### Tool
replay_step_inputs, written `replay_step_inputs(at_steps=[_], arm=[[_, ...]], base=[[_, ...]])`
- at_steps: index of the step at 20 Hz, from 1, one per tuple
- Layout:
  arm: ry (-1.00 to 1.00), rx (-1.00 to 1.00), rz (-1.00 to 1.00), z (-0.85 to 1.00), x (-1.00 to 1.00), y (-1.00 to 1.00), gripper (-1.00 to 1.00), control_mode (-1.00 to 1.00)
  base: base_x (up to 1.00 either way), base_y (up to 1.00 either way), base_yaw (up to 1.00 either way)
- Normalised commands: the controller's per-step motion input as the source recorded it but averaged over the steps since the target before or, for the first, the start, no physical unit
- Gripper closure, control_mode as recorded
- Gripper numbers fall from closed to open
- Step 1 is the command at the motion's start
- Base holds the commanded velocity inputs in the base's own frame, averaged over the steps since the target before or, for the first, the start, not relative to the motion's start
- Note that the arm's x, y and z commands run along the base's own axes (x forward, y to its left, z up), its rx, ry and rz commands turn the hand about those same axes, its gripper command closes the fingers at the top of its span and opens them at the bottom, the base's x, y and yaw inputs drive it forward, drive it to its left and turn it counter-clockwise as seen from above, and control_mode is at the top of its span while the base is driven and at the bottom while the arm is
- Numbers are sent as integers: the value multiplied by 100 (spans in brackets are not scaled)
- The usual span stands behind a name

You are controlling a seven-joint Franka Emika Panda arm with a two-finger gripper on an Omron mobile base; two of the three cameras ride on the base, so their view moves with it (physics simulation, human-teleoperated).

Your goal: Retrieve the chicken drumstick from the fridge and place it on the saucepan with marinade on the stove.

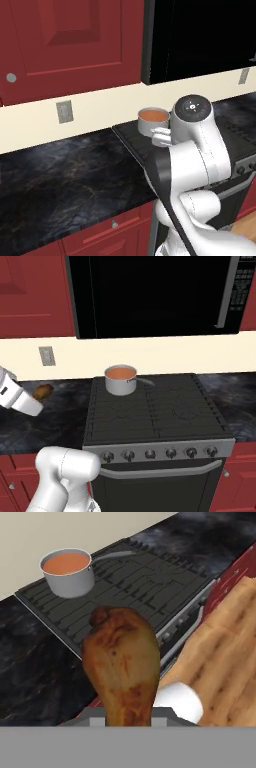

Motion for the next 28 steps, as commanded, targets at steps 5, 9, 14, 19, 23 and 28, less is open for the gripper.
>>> replay_step_inputs(at_steps=[5,9,14,19,23,28], arm=[[0,2,31,-10,60,-63,100,-100],[-8,0,32,-32,56,-38,100,-100],[-28,0,34,-32,62,-28,100,-100],[-17,0,26,-18,81,-23,100,-100],[0,0,11,0,94,-9,100,-100],[0,0,5,-14,92,-3,100,-100]], base=[[0,0,0],[0,0,0],[0,0,0],[0,0,0],[0,0,0],[0,0,0]])
